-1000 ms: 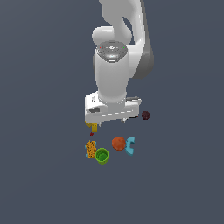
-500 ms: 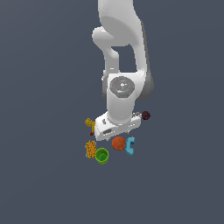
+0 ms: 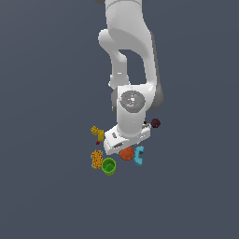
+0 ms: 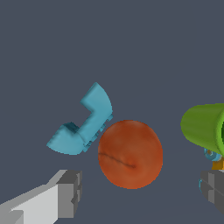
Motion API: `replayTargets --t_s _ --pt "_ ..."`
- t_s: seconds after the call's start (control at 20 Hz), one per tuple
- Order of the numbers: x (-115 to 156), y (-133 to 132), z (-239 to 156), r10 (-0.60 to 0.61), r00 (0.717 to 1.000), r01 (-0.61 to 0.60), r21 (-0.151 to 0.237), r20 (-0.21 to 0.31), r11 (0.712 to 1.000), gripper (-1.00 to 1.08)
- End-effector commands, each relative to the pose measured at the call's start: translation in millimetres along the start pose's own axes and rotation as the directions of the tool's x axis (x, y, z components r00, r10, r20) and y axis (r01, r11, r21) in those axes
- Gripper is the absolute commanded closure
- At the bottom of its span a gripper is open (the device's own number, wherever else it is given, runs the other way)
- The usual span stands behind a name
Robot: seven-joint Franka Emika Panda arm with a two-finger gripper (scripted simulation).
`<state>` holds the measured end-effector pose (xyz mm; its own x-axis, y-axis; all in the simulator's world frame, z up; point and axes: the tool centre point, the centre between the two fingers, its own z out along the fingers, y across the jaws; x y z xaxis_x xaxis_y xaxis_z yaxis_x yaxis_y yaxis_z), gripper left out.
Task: Pick up a designated object from a clutter of objects.
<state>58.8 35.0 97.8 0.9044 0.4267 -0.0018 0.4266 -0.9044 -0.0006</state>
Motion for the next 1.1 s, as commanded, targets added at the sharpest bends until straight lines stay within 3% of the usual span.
replayTargets --t_s 0.0,0.8,0.85,1.05 --pt "0.1 0.2 1.0 0.0 1.0 0.0 0.0 -0.001 1.0 -0.92" --pt "0.7 -0.1 50.9 -0.004 1.0 0.004 -0.001 -0.002 1.0 -0.92" --pt "0.7 -0.1 50.9 -0.004 1.0 0.004 -0.001 -0.002 1.0 1.08" --pt "0.7 -0.1 50.9 -0.004 1.0 0.004 -0.001 -0.002 1.0 1.08"
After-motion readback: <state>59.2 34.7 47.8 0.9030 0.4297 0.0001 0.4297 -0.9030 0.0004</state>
